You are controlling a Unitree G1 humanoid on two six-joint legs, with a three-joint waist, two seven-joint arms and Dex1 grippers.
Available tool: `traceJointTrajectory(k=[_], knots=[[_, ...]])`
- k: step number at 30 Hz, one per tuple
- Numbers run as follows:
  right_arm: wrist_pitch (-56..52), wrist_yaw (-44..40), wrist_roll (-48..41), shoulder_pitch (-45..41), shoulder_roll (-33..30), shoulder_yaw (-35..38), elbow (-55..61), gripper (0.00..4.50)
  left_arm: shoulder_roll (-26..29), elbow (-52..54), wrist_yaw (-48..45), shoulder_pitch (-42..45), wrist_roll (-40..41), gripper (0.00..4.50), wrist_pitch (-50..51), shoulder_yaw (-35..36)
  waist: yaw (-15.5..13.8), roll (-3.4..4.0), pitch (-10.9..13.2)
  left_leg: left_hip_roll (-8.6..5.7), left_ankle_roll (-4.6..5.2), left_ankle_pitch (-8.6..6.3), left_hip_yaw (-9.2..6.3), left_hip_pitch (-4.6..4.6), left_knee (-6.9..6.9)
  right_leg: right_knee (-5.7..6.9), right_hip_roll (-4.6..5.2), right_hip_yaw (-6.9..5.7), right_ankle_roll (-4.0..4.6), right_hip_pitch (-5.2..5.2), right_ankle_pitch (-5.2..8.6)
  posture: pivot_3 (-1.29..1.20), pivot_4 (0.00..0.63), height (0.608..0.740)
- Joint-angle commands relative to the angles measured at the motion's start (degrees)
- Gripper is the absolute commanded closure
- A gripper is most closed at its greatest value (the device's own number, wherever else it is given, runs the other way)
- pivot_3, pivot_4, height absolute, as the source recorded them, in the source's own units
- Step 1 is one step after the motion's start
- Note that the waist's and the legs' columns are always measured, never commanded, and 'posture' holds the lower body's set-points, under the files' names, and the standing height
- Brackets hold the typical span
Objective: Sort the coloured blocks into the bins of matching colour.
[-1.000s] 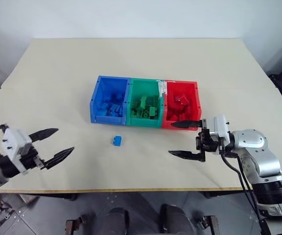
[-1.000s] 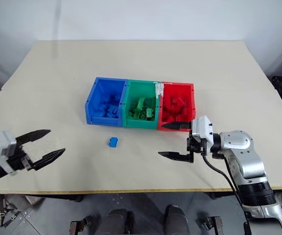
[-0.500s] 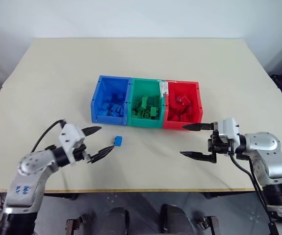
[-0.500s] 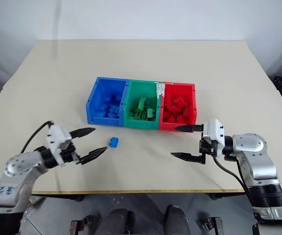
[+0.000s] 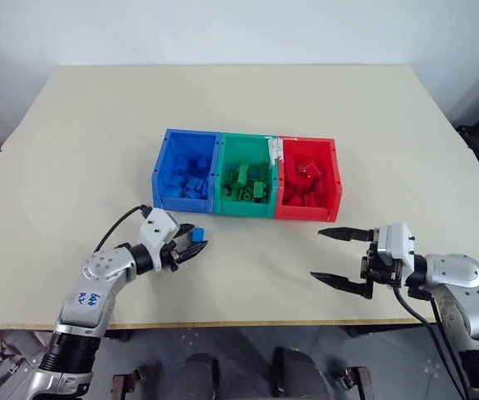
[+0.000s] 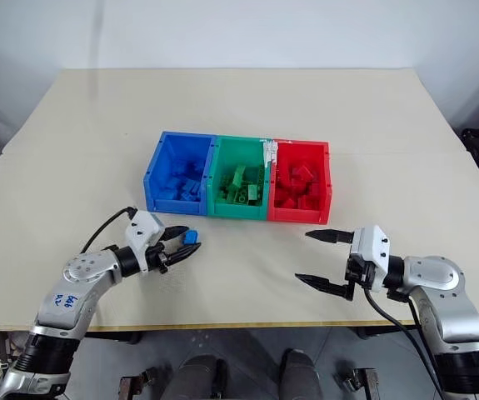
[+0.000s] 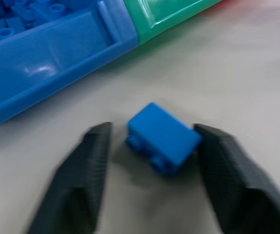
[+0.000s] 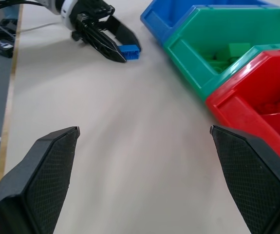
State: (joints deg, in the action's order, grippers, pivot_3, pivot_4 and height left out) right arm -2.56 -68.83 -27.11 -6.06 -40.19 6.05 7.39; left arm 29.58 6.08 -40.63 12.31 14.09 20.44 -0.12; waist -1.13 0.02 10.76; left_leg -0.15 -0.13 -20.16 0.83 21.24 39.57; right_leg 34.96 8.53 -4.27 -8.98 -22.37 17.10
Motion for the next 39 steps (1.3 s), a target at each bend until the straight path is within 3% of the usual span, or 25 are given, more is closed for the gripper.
traceJointTrajectory(k=[1,5,9,15,20,23,29,35,39], knots=[[0.13,0.84,-1.20,0.53,0.02,1.52,2.20,0.00,0.97,3.24,-3.42,-1.48,2.96,2.89,-3.82,2.39,-0.02,0.00,0.00,0.00,0.00,0.00,0.00,0.00,0.00,0.00,0.00,0.00,0.00,0.00,0.00,0.00,0.150,0.740],[0.54,0.93,-1.39,1.00,-0.04,1.77,1.92,0.00,-0.14,4.79,-2.51,-0.80,7.05,2.89,-6.24,7.95,-0.08,0.00,0.00,0.01,0.00,0.00,-0.02,0.01,0.01,0.00,0.00,0.00,0.00,0.00,0.00,0.00,0.150,0.740],[0.27,4.63,-2.72,1.46,2.01,4.23,1.76,0.00,-2.44,3.87,3.83,7.37,10.21,2.89,-5.61,13.48,-0.47,-0.02,0.00,0.00,0.00,0.00,-0.13,0.06,0.16,0.02,0.00,-0.05,-0.03,0.07,-0.02,0.00,0.150,0.740],[1.61,13.04,-4.00,-0.35,7.84,7.68,2.27,0.00,-2.88,-5.56,6.63,17.69,6.83,2.89,-5.38,11.12,-0.16,-0.01,0.00,-0.07,0.00,0.00,-0.18,-0.01,0.18,0.00,0.00,-0.09,-0.08,0.19,-0.04,0.00,0.150,0.740],[2.83,14.07,-2.83,-0.21,8.81,6.84,2.87,0.00,-4.01,-11.59,3.96,20.71,7.21,2.89,-6.22,9.31,0.00,-0.01,0.00,-0.05,0.00,0.00,-0.08,0.04,0.12,0.01,-0.02,-0.07,-0.07,0.06,-0.04,0.00,0.150,0.740],[3.11,14.14,-2.73,-0.77,8.98,6.17,3.01,0.00,-4.25,-14.19,5.68,21.79,5.31,1.97,-7.08,8.81,-0.08,-0.01,0.00,-0.05,0.01,0.00,-0.08,0.06,0.14,0.01,-0.02,-0.07,-0.07,0.06,-0.04,0.00,0.150,0.740],[1.42,14.63,-4.25,-2.98,9.55,5.90,2.80,0.00,-1.99,-6.50,4.19,12.86,6.07,0.09,-8.41,11.25,0.52,0.00,-0.01,-0.02,0.01,0.00,-0.07,0.06,0.09,0.00,-0.02,-0.05,-0.07,0.02,-0.04,0.00,0.150,0.740],[1.36,10.35,-3.42,-5.33,8.15,3.71,-0.75,0.00,4.00,3.54,0.92,-0.67,9.02,0.09,-10.19,19.45,1.27,-0.01,0.00,0.04,0.01,0.01,-0.07,0.03,0.02,0.00,-0.02,-0.06,-0.06,-0.02,-0.03,0.00,0.150,0.740],[2.70,5.09,-2.62,-7.76,5.97,2.79,-6.13,0.00,9.05,9.05,-4.58,-14.27,8.87,0.09,-12.05,25.25,1.28,0.02,0.00,0.04,0.03,-0.01,-0.10,-0.03,0.00,-0.02,0.01,0.01,-0.06,0.00,-0.03,0.00,0.150,0.740]])
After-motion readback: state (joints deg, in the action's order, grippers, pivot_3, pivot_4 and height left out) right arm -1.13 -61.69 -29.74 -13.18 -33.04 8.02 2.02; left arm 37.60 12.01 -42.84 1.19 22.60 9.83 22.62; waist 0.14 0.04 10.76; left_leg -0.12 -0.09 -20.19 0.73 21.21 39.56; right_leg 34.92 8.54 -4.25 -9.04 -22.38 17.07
